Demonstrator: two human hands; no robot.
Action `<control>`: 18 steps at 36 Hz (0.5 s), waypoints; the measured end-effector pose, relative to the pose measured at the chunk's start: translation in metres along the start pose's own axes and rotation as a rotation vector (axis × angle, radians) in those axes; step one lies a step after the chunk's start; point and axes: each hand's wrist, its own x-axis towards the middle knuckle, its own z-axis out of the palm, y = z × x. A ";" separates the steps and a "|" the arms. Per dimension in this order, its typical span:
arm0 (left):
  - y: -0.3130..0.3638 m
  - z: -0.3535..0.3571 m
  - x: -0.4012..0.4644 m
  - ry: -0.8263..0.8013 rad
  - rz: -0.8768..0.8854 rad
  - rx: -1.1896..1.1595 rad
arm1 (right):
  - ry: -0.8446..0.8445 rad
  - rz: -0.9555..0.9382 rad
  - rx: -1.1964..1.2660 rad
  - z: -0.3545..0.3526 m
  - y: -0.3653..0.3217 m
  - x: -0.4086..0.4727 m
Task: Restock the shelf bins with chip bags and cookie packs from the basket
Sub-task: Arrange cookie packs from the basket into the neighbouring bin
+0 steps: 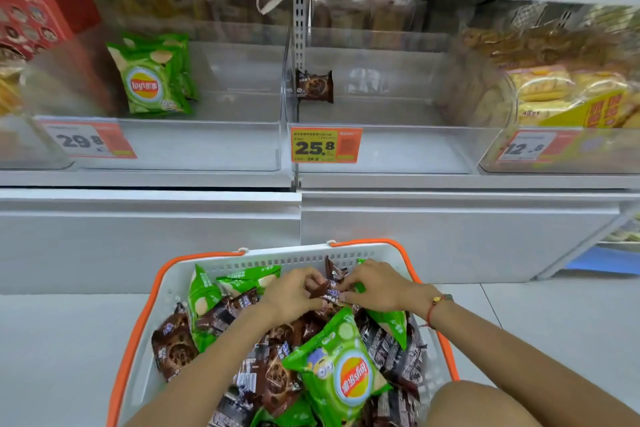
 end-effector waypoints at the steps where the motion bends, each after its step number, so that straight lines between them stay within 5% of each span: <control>1: 0.000 -0.005 0.001 0.012 0.002 -0.052 | 0.010 0.018 0.083 -0.004 -0.002 -0.001; 8: 0.035 -0.072 -0.004 0.094 0.054 -0.303 | 0.219 -0.057 0.588 -0.058 -0.024 -0.014; 18: 0.109 -0.166 -0.026 0.289 0.342 -0.397 | 0.452 -0.175 0.775 -0.153 -0.055 -0.020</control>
